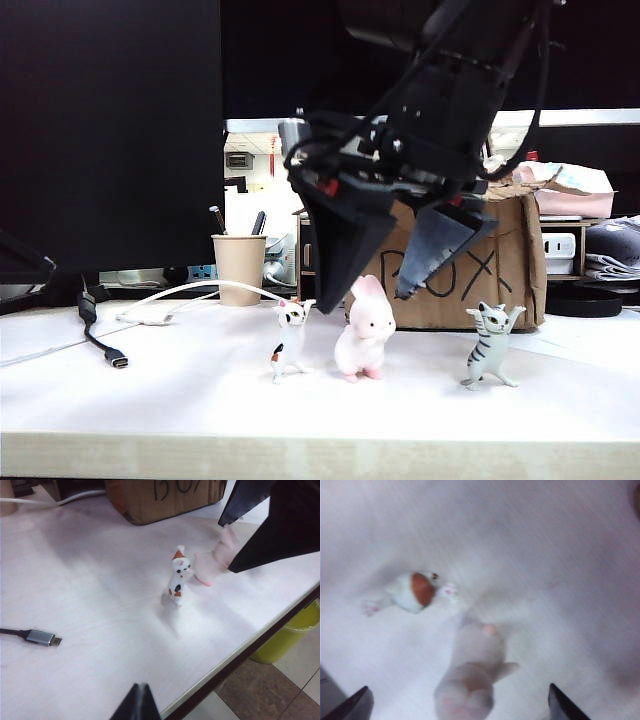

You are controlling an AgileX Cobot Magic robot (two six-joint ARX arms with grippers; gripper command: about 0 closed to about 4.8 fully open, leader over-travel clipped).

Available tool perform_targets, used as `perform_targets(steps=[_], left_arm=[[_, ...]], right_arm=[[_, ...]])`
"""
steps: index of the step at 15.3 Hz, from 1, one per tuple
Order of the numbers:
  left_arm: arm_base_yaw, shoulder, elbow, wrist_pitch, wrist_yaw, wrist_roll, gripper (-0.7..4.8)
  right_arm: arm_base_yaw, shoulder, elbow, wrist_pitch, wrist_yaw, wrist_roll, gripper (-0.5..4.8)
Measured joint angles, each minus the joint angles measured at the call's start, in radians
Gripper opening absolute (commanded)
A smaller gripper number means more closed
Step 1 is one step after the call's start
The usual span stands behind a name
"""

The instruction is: Put the doll that is least similar in size compared to the others into the paper box.

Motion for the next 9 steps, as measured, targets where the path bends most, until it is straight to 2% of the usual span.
perform_targets(steps=[9], left_arm=[[0.000, 0.000, 0.000, 0.000, 0.000, 0.000, -0.05]], right_arm=[[-0.001, 0.110, 0.000, 0.049, 0.005, -0.014, 4.79]])
